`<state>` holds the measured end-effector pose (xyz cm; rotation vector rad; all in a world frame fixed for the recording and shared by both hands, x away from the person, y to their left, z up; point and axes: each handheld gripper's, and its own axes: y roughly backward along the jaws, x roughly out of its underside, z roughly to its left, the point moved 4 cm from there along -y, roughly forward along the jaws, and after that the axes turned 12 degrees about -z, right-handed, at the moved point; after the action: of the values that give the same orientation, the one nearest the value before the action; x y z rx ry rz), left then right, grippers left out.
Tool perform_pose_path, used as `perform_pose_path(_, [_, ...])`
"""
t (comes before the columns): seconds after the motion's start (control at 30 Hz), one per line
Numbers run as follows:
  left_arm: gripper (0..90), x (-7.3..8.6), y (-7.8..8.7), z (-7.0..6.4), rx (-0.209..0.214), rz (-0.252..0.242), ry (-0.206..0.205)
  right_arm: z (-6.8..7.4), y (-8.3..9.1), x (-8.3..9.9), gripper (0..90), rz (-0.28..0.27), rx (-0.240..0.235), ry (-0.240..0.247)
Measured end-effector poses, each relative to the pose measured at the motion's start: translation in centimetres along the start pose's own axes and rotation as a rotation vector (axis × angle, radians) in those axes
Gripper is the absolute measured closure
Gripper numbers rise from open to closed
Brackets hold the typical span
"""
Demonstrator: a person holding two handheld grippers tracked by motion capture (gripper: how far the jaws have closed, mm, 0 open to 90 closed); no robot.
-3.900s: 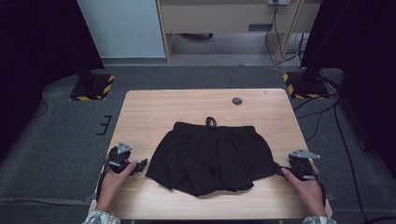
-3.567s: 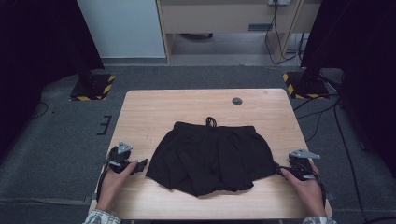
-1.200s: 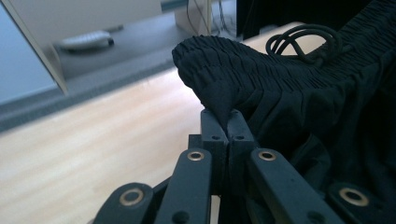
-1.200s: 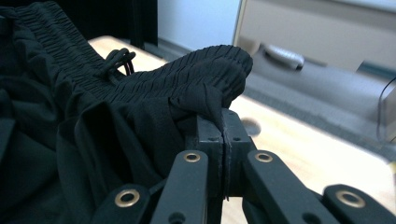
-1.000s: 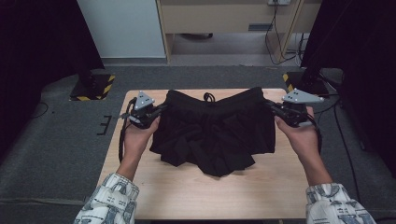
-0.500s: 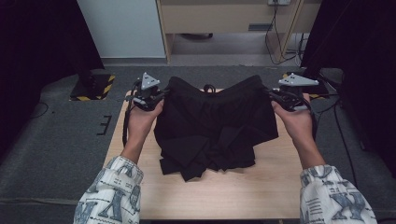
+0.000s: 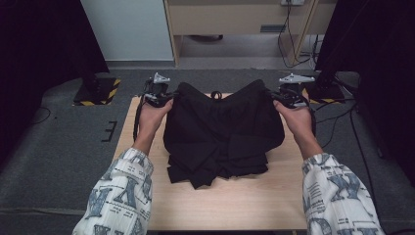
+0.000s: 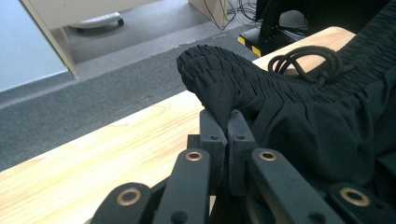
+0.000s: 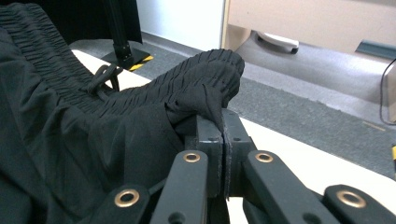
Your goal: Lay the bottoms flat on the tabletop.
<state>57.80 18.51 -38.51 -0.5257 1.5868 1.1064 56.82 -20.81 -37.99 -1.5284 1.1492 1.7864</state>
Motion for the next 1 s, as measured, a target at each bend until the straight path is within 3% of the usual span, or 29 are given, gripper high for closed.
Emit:
perform_pose_path(0.1, [87.4,-1.3,-1.6,1.1,-0.042,0.021,-0.010,-0.8,-2.0,-0.6,88.4,0.011,0.006,-0.010])
perform_pose_path(0.17, [83.8,-2.2,-2.9,1.8,-0.089,0.003,0.021,-1.8,-3.7,-1.4,84.0,0.013,0.038,-0.019])
perform_pose_path(0.23, [67.7,-2.4,-4.1,2.2,-0.128,-0.004,0.024,-2.6,-5.4,-1.7,75.0,0.010,0.096,-0.038])
perform_pose_path(0.27, [64.2,-2.2,-4.8,2.3,-0.139,0.012,0.010,-2.8,-6.2,-1.5,67.0,0.015,0.120,-0.039])
perform_pose_path(0.3, [59.4,-1.8,-5.4,2.3,-0.142,0.019,0.003,-2.9,-6.8,-1.0,57.7,0.038,0.145,-0.037])
perform_pose_path(0.33, [54.8,-1.5,-5.7,2.2,-0.143,0.033,0.005,-2.9,-7.4,-0.4,55.5,0.065,0.162,-0.042])
perform_pose_path(0.4, [53.1,-1.0,-5.8,1.5,-0.120,0.020,-0.013,-2.4,-7.9,1.0,49.2,0.071,0.150,-0.051])
perform_pose_path(0.47, [51.5,-0.7,-5.6,1.0,-0.105,0.031,-0.055,-1.6,-7.9,1.9,45.5,0.080,0.127,-0.033])
perform_pose_path(0.7, [44.9,0.8,-3.5,-0.7,-0.038,0.035,-0.032,-0.5,-6.3,3.4,37.1,0.106,0.136,-0.025])
perform_pose_path(0.9, [38.5,2.0,-0.4,-2.1,-0.035,0.019,-0.044,1.0,-3.5,3.7,31.0,0.086,0.142,-0.026])
perform_pose_path(1.0, [37.0,2.7,1.6,-2.6,-0.040,-0.007,-0.025,2.2,-2.0,3.9,28.8,0.074,0.124,-0.022])
